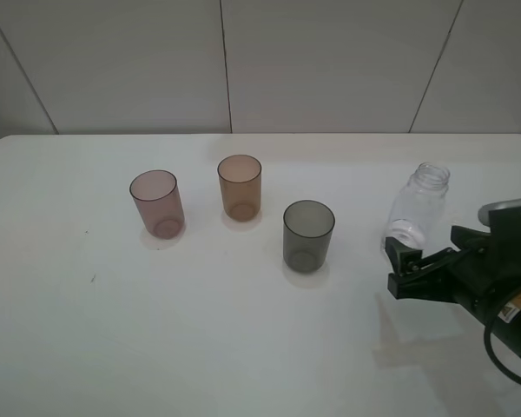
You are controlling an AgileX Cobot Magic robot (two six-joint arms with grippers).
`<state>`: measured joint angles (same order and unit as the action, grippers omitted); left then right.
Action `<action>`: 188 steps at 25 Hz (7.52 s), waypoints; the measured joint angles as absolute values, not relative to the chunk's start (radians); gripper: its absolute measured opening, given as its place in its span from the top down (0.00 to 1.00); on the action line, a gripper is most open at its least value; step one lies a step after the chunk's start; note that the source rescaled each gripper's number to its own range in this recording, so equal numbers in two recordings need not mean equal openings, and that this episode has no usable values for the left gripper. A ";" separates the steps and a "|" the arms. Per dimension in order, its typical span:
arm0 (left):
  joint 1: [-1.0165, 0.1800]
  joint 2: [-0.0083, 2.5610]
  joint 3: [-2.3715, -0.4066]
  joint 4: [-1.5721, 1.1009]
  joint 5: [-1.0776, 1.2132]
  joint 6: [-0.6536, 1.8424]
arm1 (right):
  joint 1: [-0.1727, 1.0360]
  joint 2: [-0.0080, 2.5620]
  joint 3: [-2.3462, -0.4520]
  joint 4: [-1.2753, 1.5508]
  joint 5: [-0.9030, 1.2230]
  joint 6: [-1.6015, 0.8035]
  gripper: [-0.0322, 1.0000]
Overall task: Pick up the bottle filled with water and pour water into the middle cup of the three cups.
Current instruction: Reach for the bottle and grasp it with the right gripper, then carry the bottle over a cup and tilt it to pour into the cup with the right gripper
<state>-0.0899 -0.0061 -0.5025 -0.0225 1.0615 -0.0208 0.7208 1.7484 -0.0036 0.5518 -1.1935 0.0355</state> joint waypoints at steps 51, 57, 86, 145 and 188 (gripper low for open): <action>-0.090 -0.006 -0.503 -0.022 1.062 -0.021 | 0.578 1.976 -0.252 0.600 -1.208 0.077 0.21; -0.090 -0.006 -0.503 -0.022 1.062 -0.021 | 0.578 2.010 -0.266 0.601 -1.209 0.061 0.21; -0.090 -0.006 -0.503 -0.022 1.062 -0.021 | 0.577 2.038 -0.323 0.630 -1.209 0.057 0.80; -0.090 -0.006 -0.503 -0.022 1.062 -0.021 | 0.325 1.478 -0.804 -0.053 0.057 -0.500 0.97; -0.090 -0.006 -0.503 -0.022 1.062 -0.021 | 0.533 1.930 -1.198 -0.970 0.320 0.152 0.97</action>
<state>-0.0899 -0.0061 -0.5025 -0.0218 1.0615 -0.0208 0.5335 1.9299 -1.1979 -0.9698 0.3205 0.1515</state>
